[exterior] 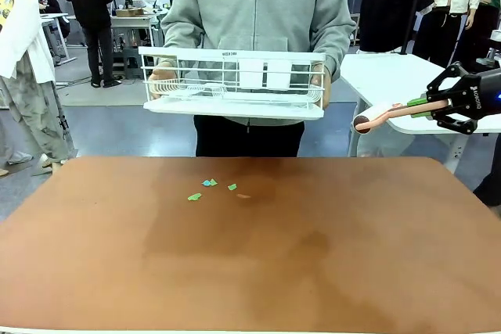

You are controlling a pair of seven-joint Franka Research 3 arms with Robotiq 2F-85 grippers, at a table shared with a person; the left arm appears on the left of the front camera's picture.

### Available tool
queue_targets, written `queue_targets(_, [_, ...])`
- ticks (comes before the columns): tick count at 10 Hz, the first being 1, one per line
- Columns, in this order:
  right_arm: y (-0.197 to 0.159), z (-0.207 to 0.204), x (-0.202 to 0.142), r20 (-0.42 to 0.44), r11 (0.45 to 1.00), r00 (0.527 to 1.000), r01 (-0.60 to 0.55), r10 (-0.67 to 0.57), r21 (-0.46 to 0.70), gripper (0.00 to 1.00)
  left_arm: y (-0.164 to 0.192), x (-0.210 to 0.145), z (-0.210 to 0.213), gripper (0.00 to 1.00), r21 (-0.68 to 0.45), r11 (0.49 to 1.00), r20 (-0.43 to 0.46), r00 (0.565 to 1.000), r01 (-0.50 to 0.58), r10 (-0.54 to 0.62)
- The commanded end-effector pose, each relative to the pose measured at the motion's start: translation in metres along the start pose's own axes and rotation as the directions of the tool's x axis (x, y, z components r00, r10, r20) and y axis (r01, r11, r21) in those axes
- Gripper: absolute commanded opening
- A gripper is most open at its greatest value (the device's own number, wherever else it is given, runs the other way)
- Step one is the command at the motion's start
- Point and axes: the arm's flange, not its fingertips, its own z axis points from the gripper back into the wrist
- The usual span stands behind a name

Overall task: Clean the table.
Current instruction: Clean the table with the Lint Roller when the human lifts the Dish drying rack.

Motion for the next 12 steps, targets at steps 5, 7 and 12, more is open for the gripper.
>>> queue_targets(5, [0.001, -0.001, -0.001, -0.002, 1.000, 1.000, -0.003, 0.003, 0.000, 0.03, -0.003, -0.001, 0.001, 1.00, -0.027, 1.000, 0.013, 1.000, 0.014, -0.014])
queue_targets(7, [0.001, -0.001, -0.001, -0.002, 1.000, 1.000, -0.003, 0.003, 0.000, 0.03, -0.003, -0.001, 0.001, 1.00, -0.027, 1.000, 0.013, 1.000, 0.014, -0.014])
queue_targets(12, [0.059, -0.011, 0.032, -0.285, 0.964, 0.942, -0.223, 0.176, -0.143, 0.21, -0.003, -0.001, 0.001, 1.00, -0.027, 1.000, 0.013, 1.000, 0.014, -0.014])
